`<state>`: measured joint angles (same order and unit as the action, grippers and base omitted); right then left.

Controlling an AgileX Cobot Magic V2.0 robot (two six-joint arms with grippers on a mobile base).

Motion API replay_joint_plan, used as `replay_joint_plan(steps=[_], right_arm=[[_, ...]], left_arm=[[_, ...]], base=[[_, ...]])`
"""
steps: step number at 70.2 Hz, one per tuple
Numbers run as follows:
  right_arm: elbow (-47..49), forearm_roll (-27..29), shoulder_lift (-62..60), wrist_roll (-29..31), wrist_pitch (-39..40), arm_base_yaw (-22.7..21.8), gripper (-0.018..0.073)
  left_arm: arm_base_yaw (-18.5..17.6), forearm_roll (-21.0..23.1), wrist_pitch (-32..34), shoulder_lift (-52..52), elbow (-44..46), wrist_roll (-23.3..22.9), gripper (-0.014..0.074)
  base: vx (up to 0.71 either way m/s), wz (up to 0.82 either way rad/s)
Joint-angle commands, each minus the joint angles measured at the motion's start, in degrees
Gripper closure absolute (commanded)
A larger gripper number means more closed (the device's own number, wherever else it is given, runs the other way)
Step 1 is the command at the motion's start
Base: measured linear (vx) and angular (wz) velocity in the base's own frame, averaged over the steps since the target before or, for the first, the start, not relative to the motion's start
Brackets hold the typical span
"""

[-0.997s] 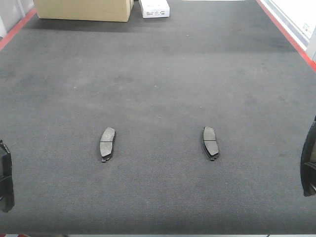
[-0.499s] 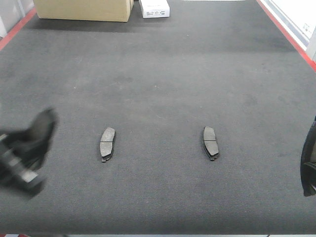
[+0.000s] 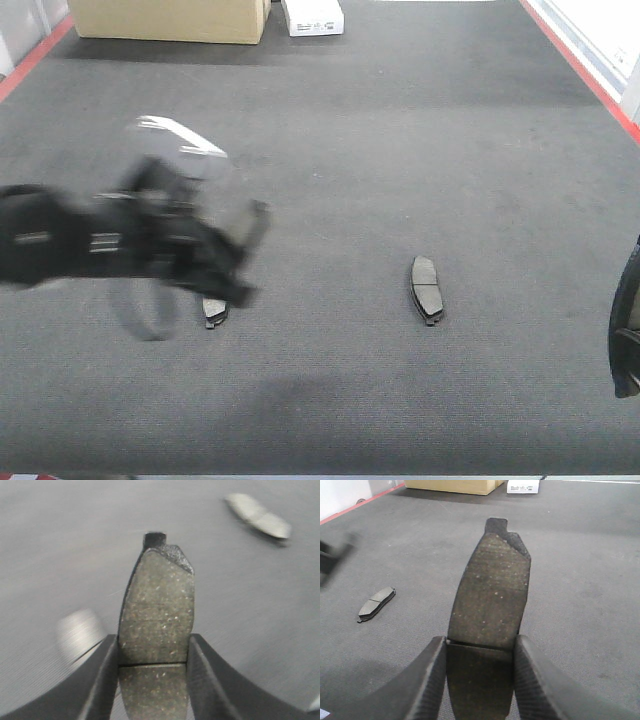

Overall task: Move and align brake pads A on conveyor
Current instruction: 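Swing the left gripper over the belt beside the nearer-left pad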

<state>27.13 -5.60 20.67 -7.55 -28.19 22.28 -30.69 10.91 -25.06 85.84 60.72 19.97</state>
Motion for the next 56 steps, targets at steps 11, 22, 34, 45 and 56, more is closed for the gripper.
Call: replay_joint_plan(steps=[11, 22, 34, 45, 56], right_arm=[[1.66, -0.57, 0.3, 0.37, 5.59, -0.07, 0.0562], [1.66, -0.57, 0.3, 0.37, 5.59, -0.07, 0.0562], [1.66, -0.57, 0.3, 0.37, 5.59, -0.07, 0.0562], [1.66, -0.57, 0.3, 0.37, 5.59, -0.07, 0.0562], [1.66, -0.57, 0.3, 0.37, 5.59, -0.07, 0.0562]], left_arm=[[-5.16, 0.92, -3.1, 11.12, 14.48, -11.6, 0.0437], [-5.05, -10.37, -9.48, 16.05, 21.37, -31.77, 0.0437], [-5.05, -20.04, -13.87, 21.13, 27.68, -51.63, 0.0429], [-4.78, -19.6, -15.87, 24.76, 29.83, -55.65, 0.041], [-4.59, -19.72, -16.44, 27.81, 29.83, -60.75, 0.0385]], base=[[0.0, 0.0], [0.0, 0.0], [0.0, 0.0], [0.0, 0.0], [0.0, 0.0]])
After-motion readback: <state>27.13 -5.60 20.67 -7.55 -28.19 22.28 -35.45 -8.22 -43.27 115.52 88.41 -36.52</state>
